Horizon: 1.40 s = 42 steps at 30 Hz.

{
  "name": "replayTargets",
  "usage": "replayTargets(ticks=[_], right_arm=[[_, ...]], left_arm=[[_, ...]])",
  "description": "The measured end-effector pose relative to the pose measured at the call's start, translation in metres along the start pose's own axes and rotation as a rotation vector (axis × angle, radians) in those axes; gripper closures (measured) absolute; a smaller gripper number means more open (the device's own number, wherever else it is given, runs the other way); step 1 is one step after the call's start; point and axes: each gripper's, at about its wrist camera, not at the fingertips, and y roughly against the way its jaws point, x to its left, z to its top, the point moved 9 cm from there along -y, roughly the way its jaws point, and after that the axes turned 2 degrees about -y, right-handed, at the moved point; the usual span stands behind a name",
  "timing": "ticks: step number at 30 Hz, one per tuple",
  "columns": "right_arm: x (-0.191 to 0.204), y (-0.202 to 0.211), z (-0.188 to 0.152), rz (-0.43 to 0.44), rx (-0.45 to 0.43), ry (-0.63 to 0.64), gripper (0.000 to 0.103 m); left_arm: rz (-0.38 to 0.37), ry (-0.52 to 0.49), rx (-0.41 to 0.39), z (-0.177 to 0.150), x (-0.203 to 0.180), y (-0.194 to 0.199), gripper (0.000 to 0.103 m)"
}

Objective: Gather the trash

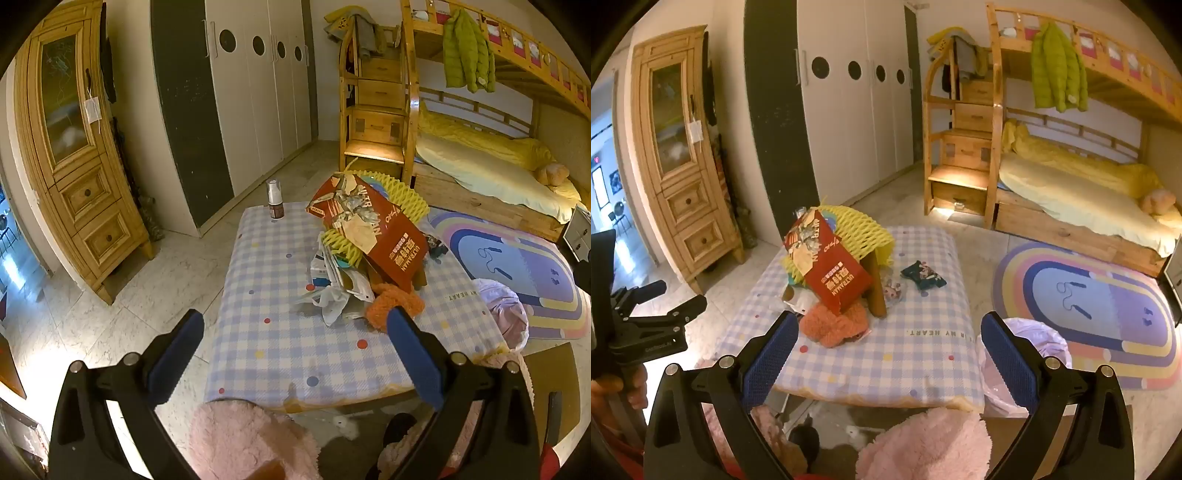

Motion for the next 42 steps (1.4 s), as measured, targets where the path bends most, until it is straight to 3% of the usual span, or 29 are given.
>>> replayTargets(ticks=[31,42], right_arm=[[-0.004,0.005,-0.001,-0.001,0.002,0.009,0.005],[0.026,-0.039,0.004,0.074,0.006,0.102,0.006]], left_arm=[[-0.001,0.001,0.004,0.0,-0.001,0.0,0.007],[0.004,0.022,0.053,-0.01,0.013,-0.025,0.007]])
